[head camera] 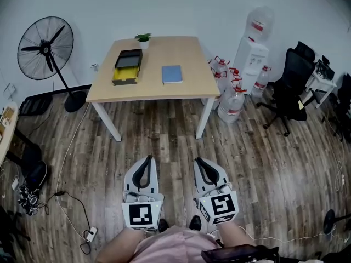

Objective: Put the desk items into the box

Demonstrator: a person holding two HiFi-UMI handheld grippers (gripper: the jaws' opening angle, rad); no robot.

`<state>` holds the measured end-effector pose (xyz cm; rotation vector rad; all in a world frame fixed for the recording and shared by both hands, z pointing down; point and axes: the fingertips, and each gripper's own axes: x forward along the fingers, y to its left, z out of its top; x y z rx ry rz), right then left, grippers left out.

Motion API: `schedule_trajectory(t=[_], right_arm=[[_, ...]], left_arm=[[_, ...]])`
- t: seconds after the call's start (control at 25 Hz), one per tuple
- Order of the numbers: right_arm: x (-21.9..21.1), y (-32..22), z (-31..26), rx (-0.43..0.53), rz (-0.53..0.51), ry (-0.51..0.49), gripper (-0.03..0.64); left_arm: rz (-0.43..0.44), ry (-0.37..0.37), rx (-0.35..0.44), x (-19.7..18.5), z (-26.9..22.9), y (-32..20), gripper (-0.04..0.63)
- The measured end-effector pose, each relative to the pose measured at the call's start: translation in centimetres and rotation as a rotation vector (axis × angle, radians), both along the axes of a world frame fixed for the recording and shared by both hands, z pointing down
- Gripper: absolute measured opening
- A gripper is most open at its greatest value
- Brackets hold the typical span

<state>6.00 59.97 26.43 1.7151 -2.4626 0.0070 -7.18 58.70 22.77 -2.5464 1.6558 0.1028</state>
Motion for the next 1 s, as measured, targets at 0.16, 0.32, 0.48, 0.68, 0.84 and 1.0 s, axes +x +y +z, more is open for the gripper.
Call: schedule_trajectory(t=[0.16,0.32,0.48,0.68,0.84,1.0], right_arm=[[-1.2,-0.2,0.2,-0.003,0.022,0.013,0.031],[-1.7,-1.0,0.1,0.006,0.057,0.002,0.031],[-2.1,-1.9,0.6,-0.008,0.056,0.007,0.034],[-1.4,-4.3,1.4,-0.022,0.057,0.008,0.035],[-0.6,-8.0,2.9,-0.041,0.045,-0.003,0.035],[0.9,-12.5,3.6,-0.058,0.021,-0.027,0.037]], left_arm=[[0.018,-0.001,-0.004,-1.6,0.5,-0.2,0.009],[0.035,-0.022,-0.022,-2.8,1.6,-1.1,0.010],[0.043,-0.047,-0.033,-3.3,2.7,-2.2,0.009],[0.044,-0.024,-0.069,-2.4,3.4,-4.6,0.010],[0.023,-0.046,-0.091,-2.0,4.8,-8.2,0.009],[0.016,-0.109,-0.093,-0.3,5.3,-12.7,0.010]])
